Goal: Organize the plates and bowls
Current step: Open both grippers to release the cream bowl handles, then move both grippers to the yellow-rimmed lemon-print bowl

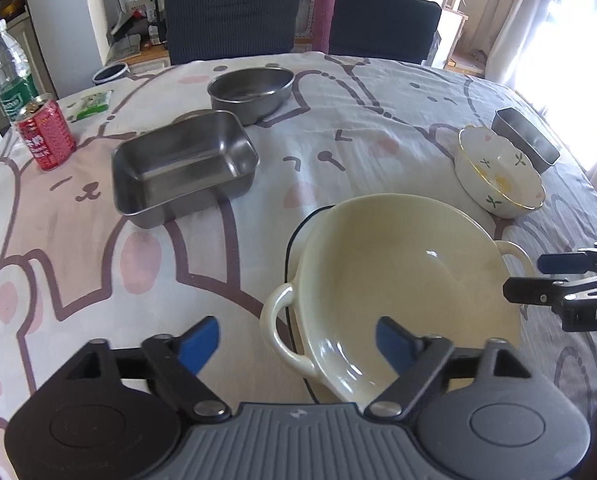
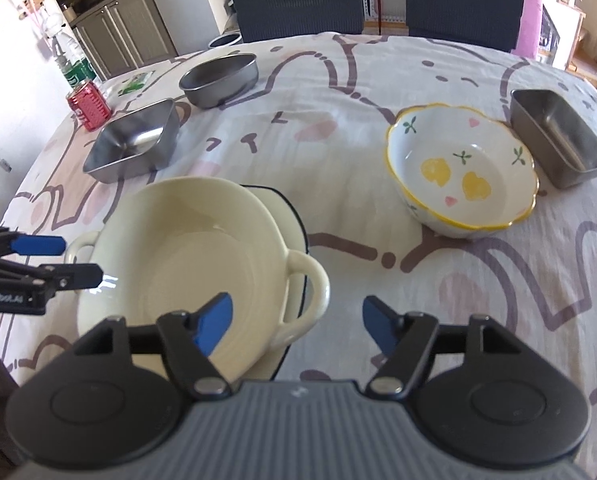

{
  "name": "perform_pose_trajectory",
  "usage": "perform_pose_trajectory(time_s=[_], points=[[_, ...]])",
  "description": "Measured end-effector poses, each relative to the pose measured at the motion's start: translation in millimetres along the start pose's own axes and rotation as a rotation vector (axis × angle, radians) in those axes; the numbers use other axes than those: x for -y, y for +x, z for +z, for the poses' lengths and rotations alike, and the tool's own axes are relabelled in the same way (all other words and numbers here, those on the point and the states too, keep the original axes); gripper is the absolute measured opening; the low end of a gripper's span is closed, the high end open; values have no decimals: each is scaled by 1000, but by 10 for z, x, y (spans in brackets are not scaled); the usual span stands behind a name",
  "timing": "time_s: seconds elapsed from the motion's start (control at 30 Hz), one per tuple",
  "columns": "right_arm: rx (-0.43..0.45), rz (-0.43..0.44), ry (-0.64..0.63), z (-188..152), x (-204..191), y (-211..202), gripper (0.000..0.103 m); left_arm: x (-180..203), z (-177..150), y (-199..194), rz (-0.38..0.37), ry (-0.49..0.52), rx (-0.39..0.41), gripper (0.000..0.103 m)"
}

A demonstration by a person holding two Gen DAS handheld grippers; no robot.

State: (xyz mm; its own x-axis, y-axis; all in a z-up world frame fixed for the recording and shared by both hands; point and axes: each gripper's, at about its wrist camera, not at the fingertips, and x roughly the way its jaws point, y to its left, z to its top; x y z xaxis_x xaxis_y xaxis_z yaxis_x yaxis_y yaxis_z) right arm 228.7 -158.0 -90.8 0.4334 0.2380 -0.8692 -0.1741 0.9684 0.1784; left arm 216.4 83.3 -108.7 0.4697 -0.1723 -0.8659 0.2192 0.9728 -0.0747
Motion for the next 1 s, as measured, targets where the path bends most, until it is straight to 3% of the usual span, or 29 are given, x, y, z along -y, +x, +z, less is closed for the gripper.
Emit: perform_pose_trajectory(time_s=[0.1,0.23,0.4,0.57,1.0], points=[[20,-4,-3,-32,8,-45,95,14,-31,-76,10,2,11,96],[53,2,-15,-74,-7,-127,103,38,-85,-172,9,-6,17,102],[74,25,-16,-117,-13,-234,103,97,-147,-286,12,-8,17,103],[133,25,-24,-145,19,-437,103,221,-148,-473,28,3,82,103],[274,-91,77,-205,636,-865,103,963,188,-573,-86,28,199,103]])
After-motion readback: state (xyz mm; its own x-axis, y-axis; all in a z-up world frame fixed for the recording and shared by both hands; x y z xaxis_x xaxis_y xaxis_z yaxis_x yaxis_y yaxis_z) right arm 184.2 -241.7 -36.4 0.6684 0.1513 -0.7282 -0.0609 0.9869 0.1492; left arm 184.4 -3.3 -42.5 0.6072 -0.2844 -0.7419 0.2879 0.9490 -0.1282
